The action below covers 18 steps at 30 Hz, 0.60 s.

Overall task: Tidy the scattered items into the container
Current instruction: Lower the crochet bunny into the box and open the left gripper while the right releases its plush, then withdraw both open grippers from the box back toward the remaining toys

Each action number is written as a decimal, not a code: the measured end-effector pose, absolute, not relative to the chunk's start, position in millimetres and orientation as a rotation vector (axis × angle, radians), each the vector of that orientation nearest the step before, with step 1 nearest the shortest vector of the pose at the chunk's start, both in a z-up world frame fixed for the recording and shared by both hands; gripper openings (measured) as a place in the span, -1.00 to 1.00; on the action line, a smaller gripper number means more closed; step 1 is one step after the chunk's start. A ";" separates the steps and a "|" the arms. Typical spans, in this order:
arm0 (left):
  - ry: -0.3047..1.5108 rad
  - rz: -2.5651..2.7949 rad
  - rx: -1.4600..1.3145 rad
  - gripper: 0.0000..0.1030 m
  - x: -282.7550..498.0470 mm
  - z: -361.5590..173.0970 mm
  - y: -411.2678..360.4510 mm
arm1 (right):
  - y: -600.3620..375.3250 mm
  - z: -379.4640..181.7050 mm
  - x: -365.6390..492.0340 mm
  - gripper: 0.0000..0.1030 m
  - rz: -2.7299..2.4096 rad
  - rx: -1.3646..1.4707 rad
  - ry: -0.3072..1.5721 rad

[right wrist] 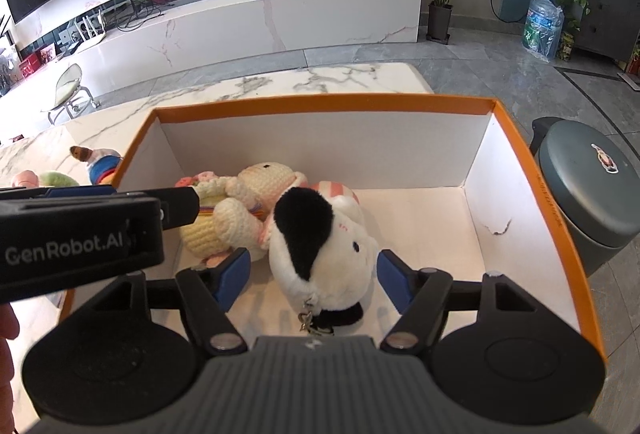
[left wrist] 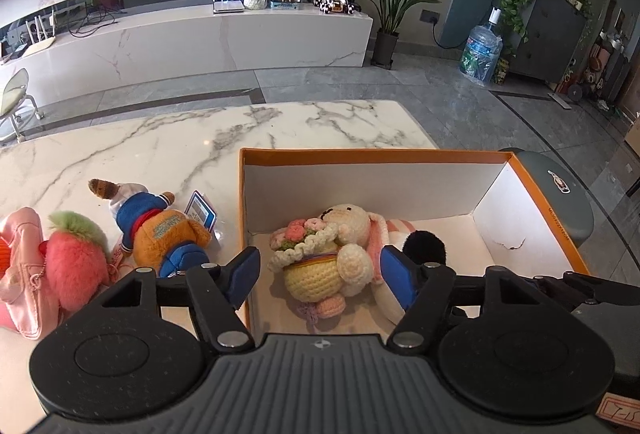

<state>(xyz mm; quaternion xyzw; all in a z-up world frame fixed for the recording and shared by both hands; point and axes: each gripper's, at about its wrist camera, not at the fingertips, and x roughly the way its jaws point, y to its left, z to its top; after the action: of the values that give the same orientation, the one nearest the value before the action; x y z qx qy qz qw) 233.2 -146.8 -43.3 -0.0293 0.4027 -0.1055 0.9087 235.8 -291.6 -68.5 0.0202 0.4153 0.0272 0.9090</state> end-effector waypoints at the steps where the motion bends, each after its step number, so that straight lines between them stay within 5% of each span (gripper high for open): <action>1: 0.826 -0.215 -0.057 0.53 229.5 -40.1 -146.8 | -291.2 -65.8 231.6 0.40 0.056 0.043 0.850; 18: 0.762 -0.169 -0.024 0.53 156.4 -6.4 -115.1 | -261.7 -26.8 159.9 0.40 0.025 0.065 0.767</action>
<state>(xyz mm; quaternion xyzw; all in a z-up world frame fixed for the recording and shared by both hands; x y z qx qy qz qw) 156.4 -115.1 -6.4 -0.0115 0.3715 -0.0824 0.9247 159.9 -261.7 -26.8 0.0316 0.3741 0.0121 0.9268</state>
